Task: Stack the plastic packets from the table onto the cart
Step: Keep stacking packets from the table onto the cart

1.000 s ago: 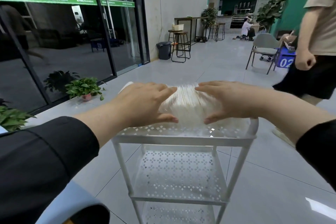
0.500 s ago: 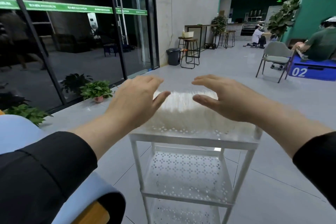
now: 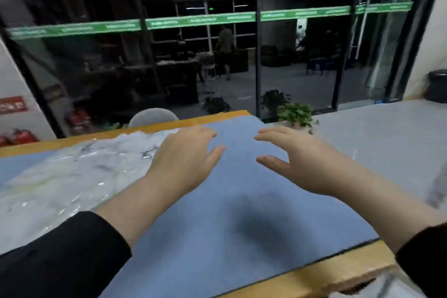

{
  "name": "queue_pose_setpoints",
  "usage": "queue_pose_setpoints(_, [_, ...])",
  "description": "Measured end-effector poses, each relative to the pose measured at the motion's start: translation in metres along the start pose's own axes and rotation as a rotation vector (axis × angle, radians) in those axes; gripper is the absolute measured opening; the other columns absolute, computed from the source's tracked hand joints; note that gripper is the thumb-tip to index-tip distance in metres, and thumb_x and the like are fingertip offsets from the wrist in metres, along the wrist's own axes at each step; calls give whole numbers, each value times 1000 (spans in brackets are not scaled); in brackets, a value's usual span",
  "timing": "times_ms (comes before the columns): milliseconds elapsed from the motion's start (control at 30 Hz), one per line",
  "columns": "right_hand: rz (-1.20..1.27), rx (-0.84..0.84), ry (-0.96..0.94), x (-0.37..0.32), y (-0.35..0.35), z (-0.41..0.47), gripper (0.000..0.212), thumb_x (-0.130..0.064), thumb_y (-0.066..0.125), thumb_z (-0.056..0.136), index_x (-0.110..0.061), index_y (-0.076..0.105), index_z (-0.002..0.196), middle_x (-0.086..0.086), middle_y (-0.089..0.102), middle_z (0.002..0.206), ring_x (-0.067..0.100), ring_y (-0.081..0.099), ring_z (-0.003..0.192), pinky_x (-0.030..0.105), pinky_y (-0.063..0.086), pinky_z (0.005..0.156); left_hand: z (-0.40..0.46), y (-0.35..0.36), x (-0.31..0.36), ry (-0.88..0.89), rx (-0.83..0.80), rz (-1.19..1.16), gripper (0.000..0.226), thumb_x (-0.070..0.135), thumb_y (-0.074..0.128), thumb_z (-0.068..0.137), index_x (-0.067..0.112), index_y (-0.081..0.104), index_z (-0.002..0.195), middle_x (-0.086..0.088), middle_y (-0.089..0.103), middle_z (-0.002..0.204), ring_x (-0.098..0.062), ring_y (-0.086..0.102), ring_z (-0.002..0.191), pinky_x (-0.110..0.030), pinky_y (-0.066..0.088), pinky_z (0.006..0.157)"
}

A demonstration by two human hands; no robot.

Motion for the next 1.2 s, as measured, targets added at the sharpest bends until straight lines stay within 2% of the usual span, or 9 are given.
queue_pose_setpoints(333, [196,-220,-91,-187,156,129,54,-57,50,98,-39,41,148,-19,35,157,11,40,141,31,34,105,-117,-6,-232,-433,-120,39,44,51,40,103,31,51,141,8,52,144,-20,51,129,-39,40,106])
queue_pose_setpoints(533, [235,-212,163,-185,225,154,65,-62,50,95,-31,39,150,-5,41,156,22,45,136,34,36,98,-127,35,-271,-472,-263,-114,58,63,40,100,34,41,150,9,42,156,-17,40,141,-36,34,113])
queue_pose_setpoints(633, [179,-273,186,-178,237,153,64,-66,49,93,-34,39,149,-3,48,151,25,48,134,35,36,99,-129,53,-274,-404,-415,-122,73,68,42,97,36,23,159,8,13,169,-12,13,155,-36,13,125])
queue_pose_setpoints(733, [170,-269,168,-183,232,152,71,-76,48,86,-41,39,147,-11,55,141,18,64,103,31,39,88,-133,60,-277,-392,-472,-144,81,67,45,96,37,8,161,10,-3,170,-11,-3,156,-37,-1,124])
queue_pose_setpoints(800, [178,-282,109,-197,228,146,75,-80,48,81,-44,39,146,-18,55,134,7,59,79,30,41,85,-133,65,-281,-402,-435,-117,85,70,45,95,35,5,161,5,-6,171,-13,-8,156,-46,-3,126])
queue_pose_setpoints(933, [208,-329,46,-215,230,133,78,-77,56,80,-46,36,148,-23,51,135,6,53,117,27,35,89,-133,67,-290,-476,-406,-89,83,67,47,95,31,11,161,-1,8,169,-19,7,156,-45,11,124])
queue_pose_setpoints(1067, [226,-271,51,-210,232,140,63,-68,57,88,-43,45,144,-23,53,128,5,50,110,26,34,87,-134,54,-295,-511,-349,-81,51,44,48,102,23,39,147,-2,48,148,-23,44,136,-36,39,108])
queue_pose_setpoints(1133, [259,-217,60,-205,229,144,53,-61,56,92,-40,51,140,-18,54,121,8,52,110,26,35,87,-134,47,-302,-552,-289,-93,27,31,46,101,19,53,124,-5,63,117,-31,58,112,-37,49,90])
queue_pose_setpoints(1200, [273,-150,56,-202,225,148,46,-54,56,96,-38,54,139,-12,51,120,11,51,109,27,36,87,-132,43,-305,-540,-231,-74,12,22,44,98,16,52,92,-2,59,86,-31,57,90,-36,47,72])
Point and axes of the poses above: each hand's wrist, its own z-axis towards the middle knuckle, its own y-axis out of the palm, x = y × z, the point moved 10 cm from there along z, towards the middle knuckle
